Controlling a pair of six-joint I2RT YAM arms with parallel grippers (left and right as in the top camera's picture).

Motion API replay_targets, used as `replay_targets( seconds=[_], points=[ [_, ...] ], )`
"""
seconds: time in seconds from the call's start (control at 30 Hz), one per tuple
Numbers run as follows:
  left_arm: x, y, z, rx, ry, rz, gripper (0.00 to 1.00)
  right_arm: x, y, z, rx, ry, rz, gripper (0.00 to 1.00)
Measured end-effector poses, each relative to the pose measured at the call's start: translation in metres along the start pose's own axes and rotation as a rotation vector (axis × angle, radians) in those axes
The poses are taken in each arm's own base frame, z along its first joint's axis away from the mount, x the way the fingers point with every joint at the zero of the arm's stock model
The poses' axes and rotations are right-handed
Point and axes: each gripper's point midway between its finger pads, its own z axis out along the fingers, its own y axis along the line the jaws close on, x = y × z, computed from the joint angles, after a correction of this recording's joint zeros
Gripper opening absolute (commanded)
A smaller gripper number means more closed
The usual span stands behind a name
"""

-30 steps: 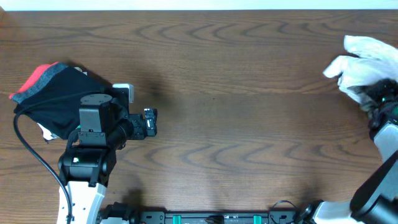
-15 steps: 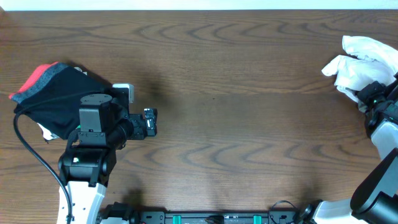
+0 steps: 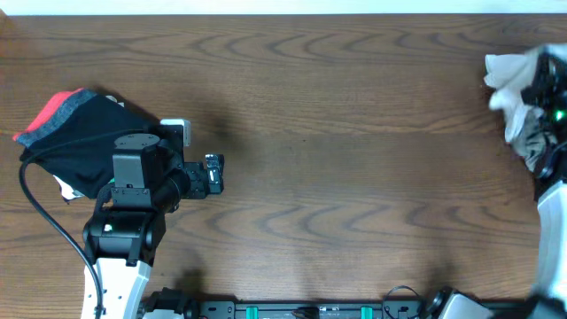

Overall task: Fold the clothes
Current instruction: 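Drag the white t-shirt with the right gripper toward table center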

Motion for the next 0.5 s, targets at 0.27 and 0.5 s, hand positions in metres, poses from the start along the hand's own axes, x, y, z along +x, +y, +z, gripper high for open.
replay_targets(
  seconds=[0.27, 0.5],
  points=[
    [0.000, 0.000, 0.000, 0.000, 0.000, 0.000, 0.98, -0.007, 0.192, -0.043, -0.592, 0.098, -0.071, 0.01],
    [0.000, 0.000, 0.000, 0.001, -0.001, 0.000, 0.98, 0.107, 0.219, -0.045, -0.656, 0.550, 0.144, 0.04]
  ],
)
